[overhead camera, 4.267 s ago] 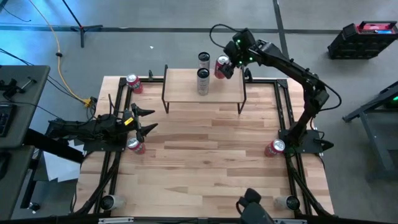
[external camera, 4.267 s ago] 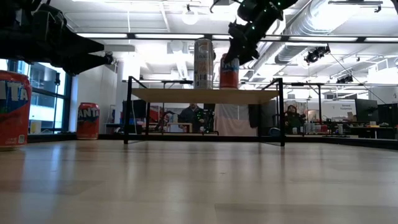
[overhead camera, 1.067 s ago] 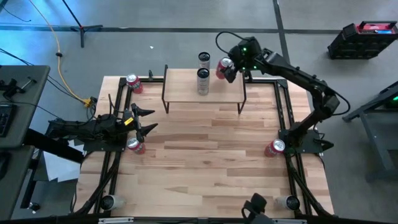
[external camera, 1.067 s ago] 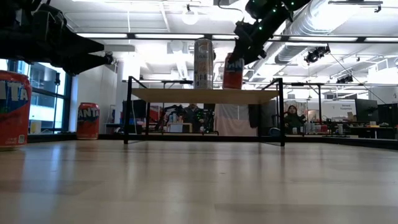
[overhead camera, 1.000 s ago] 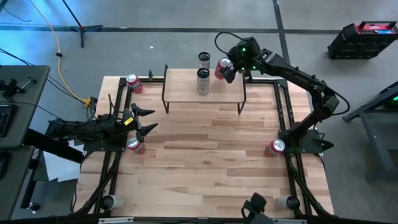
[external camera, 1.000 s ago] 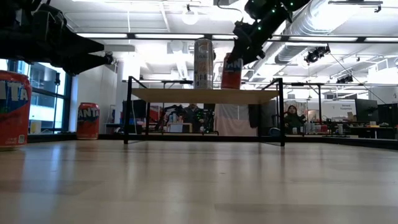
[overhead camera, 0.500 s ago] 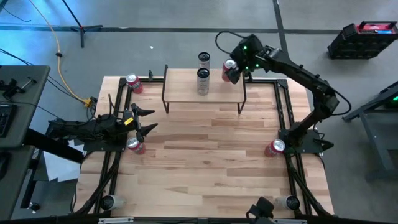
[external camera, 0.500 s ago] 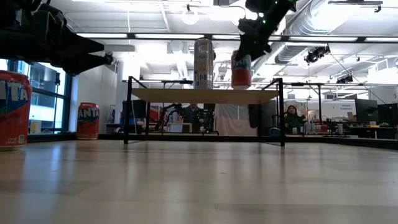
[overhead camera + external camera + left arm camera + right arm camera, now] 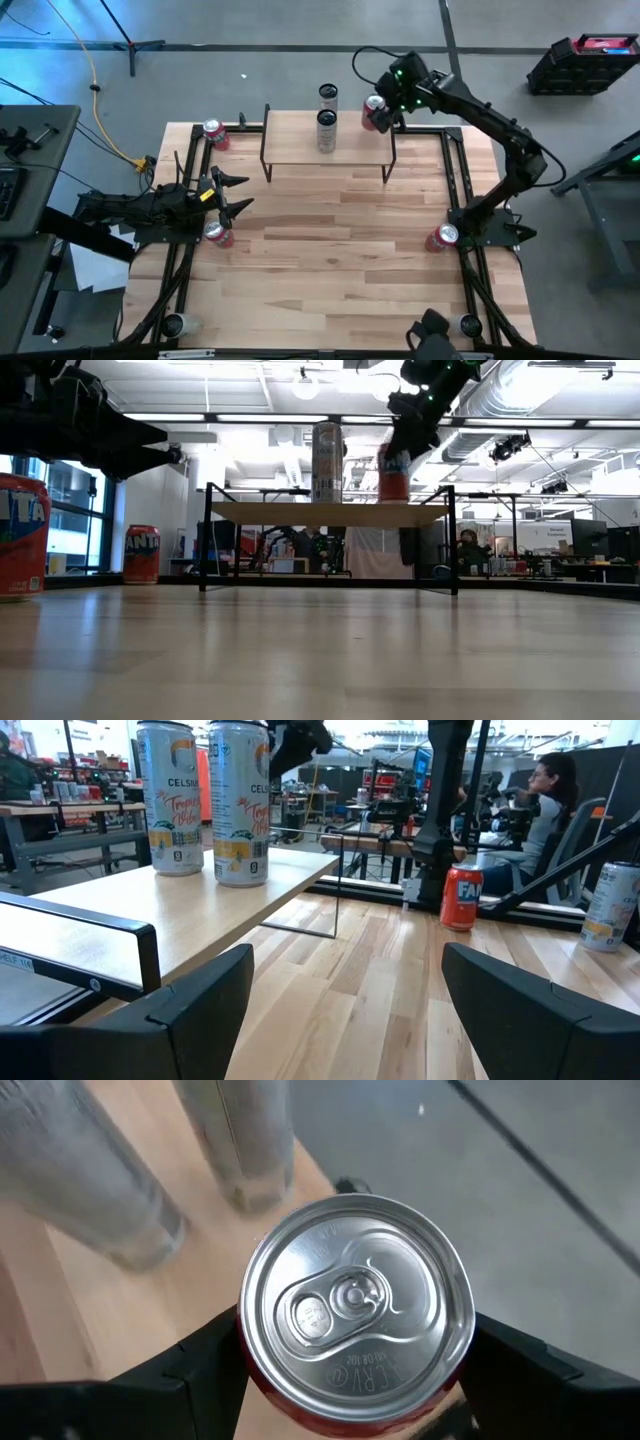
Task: Place canned beverage on shelf
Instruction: Put the top right red soda can on the shelf
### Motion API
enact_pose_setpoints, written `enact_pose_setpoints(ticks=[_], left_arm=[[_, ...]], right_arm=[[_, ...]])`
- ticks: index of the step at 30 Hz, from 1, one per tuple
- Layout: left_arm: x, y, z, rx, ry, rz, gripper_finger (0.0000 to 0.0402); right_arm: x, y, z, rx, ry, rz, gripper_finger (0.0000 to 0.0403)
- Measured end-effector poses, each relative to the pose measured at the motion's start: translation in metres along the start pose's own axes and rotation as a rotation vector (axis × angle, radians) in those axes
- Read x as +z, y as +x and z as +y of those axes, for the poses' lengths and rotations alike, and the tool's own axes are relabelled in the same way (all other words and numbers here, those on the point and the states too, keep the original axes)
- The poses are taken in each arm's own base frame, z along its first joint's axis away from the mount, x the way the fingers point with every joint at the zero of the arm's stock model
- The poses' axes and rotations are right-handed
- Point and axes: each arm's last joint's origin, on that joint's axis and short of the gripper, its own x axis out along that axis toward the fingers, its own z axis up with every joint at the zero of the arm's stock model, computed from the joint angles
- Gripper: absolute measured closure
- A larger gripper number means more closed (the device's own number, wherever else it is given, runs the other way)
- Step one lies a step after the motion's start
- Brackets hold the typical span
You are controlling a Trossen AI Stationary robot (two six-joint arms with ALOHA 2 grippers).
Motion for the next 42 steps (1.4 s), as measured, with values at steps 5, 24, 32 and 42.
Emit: enact_pose_setpoints(ticks=[5, 24, 32, 42], left_arm=[[0.0, 0.0, 0.0, 0.0, 0.0, 0.0, 0.0088], [0.0, 0.0, 0.0, 0.0, 0.0, 0.001, 0.0088], [0.0, 0.0, 0.0, 0.0, 0.0, 0.0, 0.0088], [0.0, 0.0, 0.0, 0.0, 0.0, 0.0, 0.0088]], right_arm=[[0.002, -0.001, -0.018, 0.022, 0.043, -0.07, 0.0118], [-0.004, 0.024, -0.026, 0.047, 0.084, 0.012, 0.0118], [-0.003, 0.023, -0.03, 0.02, 0.056, 0.006, 0.0118], [-0.005, 0.023, -0.031, 0.02, 0.048, 0.013, 0.0118]])
